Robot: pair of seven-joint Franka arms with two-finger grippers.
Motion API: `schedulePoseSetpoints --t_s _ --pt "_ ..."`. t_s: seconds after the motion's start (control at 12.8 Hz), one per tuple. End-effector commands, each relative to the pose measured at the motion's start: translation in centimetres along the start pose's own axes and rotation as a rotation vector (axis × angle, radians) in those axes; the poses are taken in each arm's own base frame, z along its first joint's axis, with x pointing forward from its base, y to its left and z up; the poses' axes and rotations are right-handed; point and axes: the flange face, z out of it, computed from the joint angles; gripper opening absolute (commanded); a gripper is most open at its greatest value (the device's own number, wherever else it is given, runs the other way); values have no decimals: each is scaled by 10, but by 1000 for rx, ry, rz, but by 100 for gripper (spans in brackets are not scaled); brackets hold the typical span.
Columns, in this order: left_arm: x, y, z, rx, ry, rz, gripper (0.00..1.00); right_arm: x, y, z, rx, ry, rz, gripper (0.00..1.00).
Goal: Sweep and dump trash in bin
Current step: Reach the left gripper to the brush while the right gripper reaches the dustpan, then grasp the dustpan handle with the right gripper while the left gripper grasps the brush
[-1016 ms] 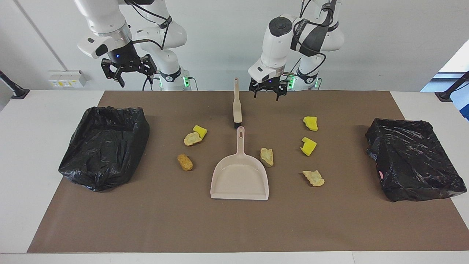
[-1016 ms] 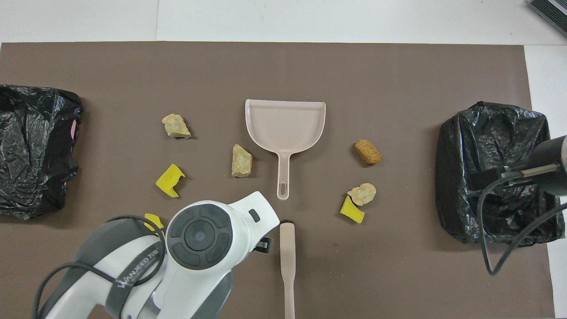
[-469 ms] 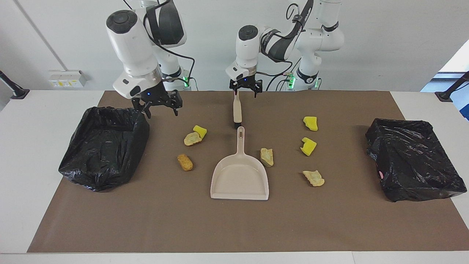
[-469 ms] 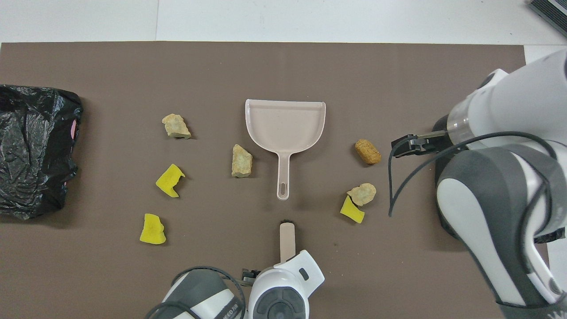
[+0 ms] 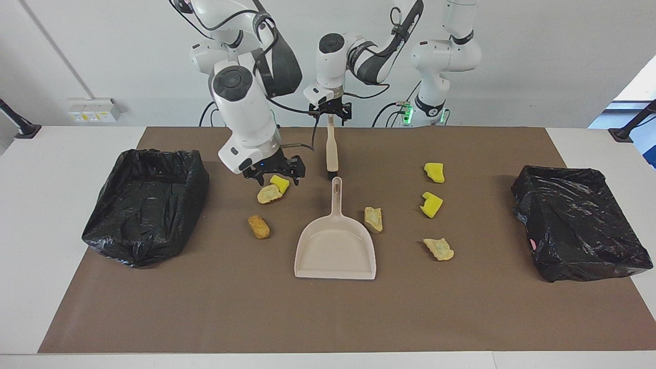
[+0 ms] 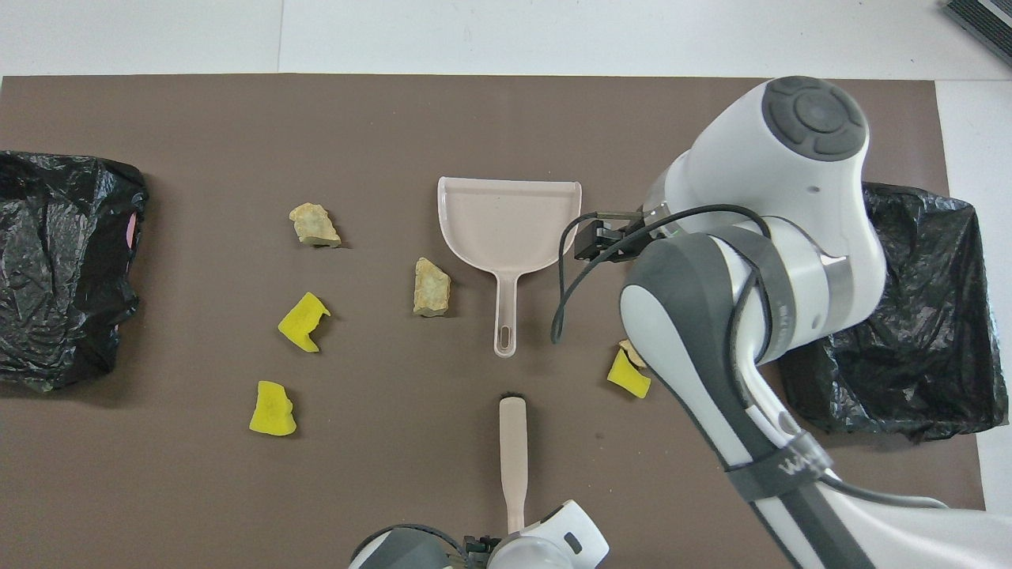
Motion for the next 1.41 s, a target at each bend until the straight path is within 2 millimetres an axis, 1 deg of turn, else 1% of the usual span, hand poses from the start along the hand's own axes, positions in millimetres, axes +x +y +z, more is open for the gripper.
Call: schedulePoseSetpoints --t_s 0.0,0.08,0.16,0.23,0.31,0.39,0.47,0.55,0.63,0.7,0.78,0.86,0.94,1.02,1.09,1.17,1.25,1.33 --pt "-14 5 13 -11 -17 -12 100 -1 -51 34 13 -15 -6 100" --pt "-12 4 15 -11 -26 -15 96 -5 -64 46 9 -22 5 100" --pt "-10 2 15 -9 -29 -18 83 -5 -71 58 4 -29 28 100" --pt "-8 0 15 -5 -35 -24 66 -9 -82 73 -7 -44 31 100" --pt "-7 -1 15 -1 -39 -26 47 -17 -98 88 -16 -53 21 100" --pt "-7 -1 14 0 -39 -26 36 -26 -113 101 -26 -58 1 100" --pt "-7 -1 15 0 -40 -23 29 -27 -117 104 -20 -45 -4 100" --pt "-8 -2 15 6 -45 -22 17 -25 -113 107 -24 -43 -1 100" --pt "-9 -2 16 10 -50 -18 8 -26 -113 112 -28 -50 -4 100" --pt "-9 -4 17 19 -60 -18 0 -29 -116 124 -42 -59 -9 100" --pt "-8 -9 17 42 -79 -33 0 -23 -113 126 -33 -43 -7 100" --pt "-3 -17 15 59 -91 -46 0 -16 -106 130 -35 -43 -4 100" --pt "5 -27 14 72 -110 -72 0 -17 -106 132 -38 -45 -22 100" --pt "16 -40 8 78 -121 -106 0 -23 -114 135 -42 -49 -37 100" --pt "27 -54 1 82 -127 -124 0 -22 -111 137 -46 -51 -36 100" --pt "31 -61 -7 94 -131 -117 0 -25 -111 143 -53 -58 -40 99" --pt "34 -67 -15 96 -123 -103 0 -27 -111 145 -53 -60 -40 93" --pt "40 -73 -18 85 -117 -102 0 -27 -110 147 -57 -62 -40 81"
